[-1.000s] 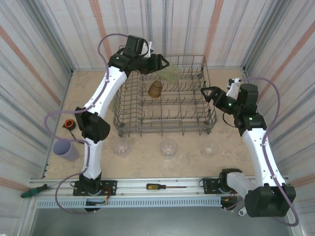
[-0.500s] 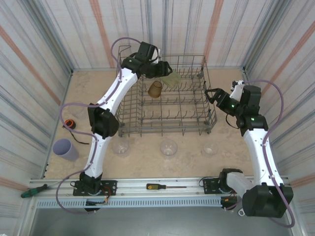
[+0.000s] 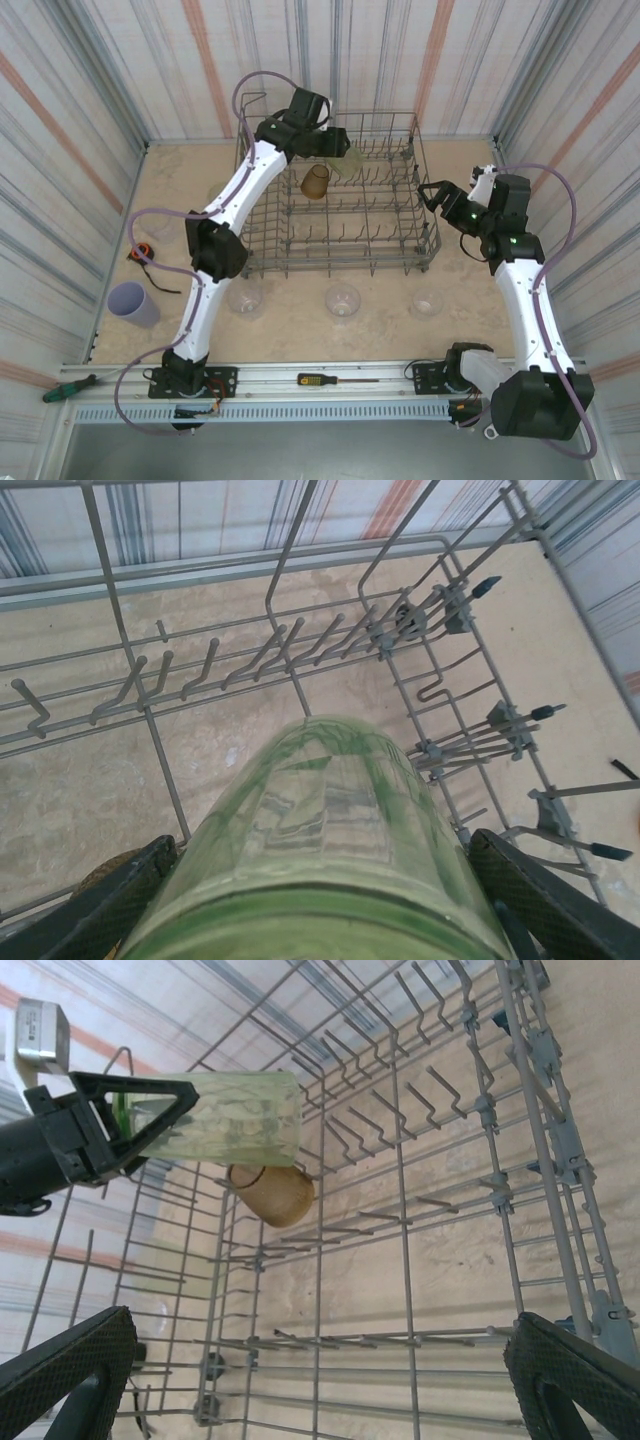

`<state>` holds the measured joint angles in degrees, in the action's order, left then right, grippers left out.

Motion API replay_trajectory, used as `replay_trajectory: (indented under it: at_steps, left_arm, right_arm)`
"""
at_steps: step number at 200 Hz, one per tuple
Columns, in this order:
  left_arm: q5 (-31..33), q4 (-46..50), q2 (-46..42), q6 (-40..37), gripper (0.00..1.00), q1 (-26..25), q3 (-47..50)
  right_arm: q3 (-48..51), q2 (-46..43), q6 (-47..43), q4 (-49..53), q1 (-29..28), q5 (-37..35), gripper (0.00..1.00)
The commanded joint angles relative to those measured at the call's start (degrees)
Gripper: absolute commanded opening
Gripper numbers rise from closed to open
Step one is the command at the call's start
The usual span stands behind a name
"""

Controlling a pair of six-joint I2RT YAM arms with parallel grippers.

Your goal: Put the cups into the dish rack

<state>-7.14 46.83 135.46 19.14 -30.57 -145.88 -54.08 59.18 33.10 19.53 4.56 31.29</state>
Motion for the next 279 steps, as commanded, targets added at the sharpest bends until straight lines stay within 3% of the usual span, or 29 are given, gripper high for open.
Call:
replay_trajectory:
  at_steps: [1,122,212,248,279]
  left_arm:
    - [1.34,-0.6,1.33,-1.51,0.18,-0.46,-1.89]
    - [4.39,-0.67,5.16,-4.52,0.19,-2.18,-2.21]
    - [8.37,-1.74,8.3,-10.86,0.31,-4.06,-3.27]
    - [8.05,-1.97,8.43,-11.4,0.5,-4.17,-3.26]
    - [5.04,-2.97,7.43,-9.9,0.79,-4.15,-2.26]
  right_arm:
    - [0.85,0.07,-1.55,-0.62,0.56,0.59,0.99]
    - [1.88,-0.18,-1.95,-0.9,1.46,0.66,0.99]
    - [2.85,0.26,-1.88,-2.15,2.1,1.22,0.99]
    - [2.85,0.66,-1.85,-2.38,2.63,1.87,0.99]
    - [2.85,0.77,-1.89,-2.49,2.83,2.2,0.99]
